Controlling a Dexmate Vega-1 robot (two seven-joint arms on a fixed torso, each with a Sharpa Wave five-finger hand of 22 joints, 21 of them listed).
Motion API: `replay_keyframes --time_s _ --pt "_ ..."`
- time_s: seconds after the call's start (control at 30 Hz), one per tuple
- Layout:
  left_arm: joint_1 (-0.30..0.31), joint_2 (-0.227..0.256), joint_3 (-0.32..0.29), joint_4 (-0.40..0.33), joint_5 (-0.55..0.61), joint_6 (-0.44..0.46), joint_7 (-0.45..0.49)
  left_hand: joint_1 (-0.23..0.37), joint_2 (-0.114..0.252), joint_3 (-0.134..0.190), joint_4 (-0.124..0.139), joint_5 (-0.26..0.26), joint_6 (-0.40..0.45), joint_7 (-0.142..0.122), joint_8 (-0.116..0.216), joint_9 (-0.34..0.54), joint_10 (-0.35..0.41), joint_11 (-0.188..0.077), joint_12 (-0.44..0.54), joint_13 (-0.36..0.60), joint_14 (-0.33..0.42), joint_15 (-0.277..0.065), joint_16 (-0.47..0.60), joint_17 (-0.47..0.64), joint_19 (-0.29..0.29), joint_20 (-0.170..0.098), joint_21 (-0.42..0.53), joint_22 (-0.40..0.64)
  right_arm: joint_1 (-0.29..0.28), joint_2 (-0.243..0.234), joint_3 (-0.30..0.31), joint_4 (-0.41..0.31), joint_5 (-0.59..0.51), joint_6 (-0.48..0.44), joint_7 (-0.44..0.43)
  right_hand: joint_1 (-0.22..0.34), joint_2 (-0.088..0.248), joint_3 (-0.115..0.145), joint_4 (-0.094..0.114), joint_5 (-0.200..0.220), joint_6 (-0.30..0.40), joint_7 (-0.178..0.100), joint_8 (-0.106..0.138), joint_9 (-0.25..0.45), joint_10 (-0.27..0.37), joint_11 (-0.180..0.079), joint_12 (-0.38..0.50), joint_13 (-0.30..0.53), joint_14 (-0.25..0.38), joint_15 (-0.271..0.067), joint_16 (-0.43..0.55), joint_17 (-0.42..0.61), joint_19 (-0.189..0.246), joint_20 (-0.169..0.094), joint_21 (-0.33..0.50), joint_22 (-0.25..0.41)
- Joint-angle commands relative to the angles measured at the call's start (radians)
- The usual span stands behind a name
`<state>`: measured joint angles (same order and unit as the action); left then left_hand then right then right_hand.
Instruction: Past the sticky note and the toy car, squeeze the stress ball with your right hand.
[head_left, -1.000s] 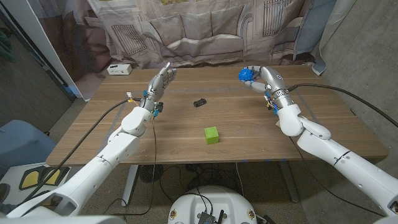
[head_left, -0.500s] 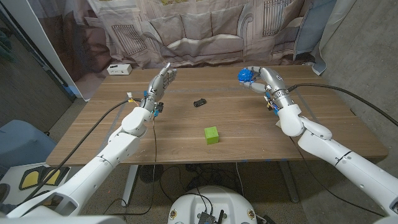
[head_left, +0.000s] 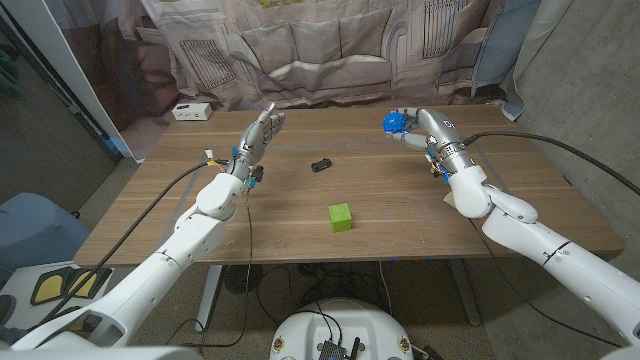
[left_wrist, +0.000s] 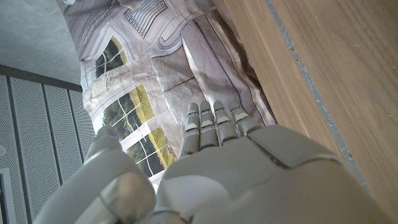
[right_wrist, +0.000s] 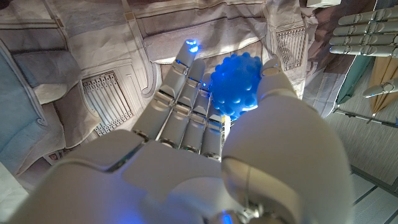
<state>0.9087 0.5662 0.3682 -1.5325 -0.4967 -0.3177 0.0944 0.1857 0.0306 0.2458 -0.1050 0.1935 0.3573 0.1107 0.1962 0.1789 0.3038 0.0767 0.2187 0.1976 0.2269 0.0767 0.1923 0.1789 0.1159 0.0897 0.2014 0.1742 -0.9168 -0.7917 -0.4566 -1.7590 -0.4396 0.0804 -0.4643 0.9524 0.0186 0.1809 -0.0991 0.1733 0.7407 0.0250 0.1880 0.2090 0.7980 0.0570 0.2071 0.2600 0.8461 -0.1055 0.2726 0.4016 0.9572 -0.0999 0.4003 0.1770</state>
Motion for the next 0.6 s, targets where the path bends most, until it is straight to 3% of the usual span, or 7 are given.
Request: replay_keyframes --time_s 0.03,0.6 --pt "0.003 0.001 -0.002 0.0 0.006 -0.012 0.002 0.004 0.006 0.005 -0.004 -0.005 0.007 -0.005 -0.003 0.005 0.01 0.002 0.0 0.005 0.008 -0.001 -0.001 0.002 0.009 -0.001 -0.002 0.005 0.005 -0.028 -0.004 -0.034 -0.029 -0.053 0.046 -0.01 -0.011 -0.007 -0.002 0.004 0.0 0.0 0.005 0.003 0.0 -0.007 0.006 0.001 -0.001 -0.011 0.0 0.0 0.003 0.004 -0.005 0.0" --pt "0.033 0.009 -0.018 -0.022 0.005 -0.022 0.019 0.004 0.006 0.004 -0.005 -0.005 0.008 -0.005 -0.003 0.005 0.009 0.002 -0.001 0.005 0.008 -0.001 -0.002 0.002 0.009 -0.001 -0.003 0.005 0.064 -0.053 -0.045 -0.07 -0.084 -0.135 0.175 -0.019 -0.006 -0.004 -0.002 0.012 0.008 -0.005 0.011 0.001 0.019 -0.012 0.013 -0.003 0.032 -0.022 -0.003 -0.019 0.027 -0.013 -0.002 0.0"
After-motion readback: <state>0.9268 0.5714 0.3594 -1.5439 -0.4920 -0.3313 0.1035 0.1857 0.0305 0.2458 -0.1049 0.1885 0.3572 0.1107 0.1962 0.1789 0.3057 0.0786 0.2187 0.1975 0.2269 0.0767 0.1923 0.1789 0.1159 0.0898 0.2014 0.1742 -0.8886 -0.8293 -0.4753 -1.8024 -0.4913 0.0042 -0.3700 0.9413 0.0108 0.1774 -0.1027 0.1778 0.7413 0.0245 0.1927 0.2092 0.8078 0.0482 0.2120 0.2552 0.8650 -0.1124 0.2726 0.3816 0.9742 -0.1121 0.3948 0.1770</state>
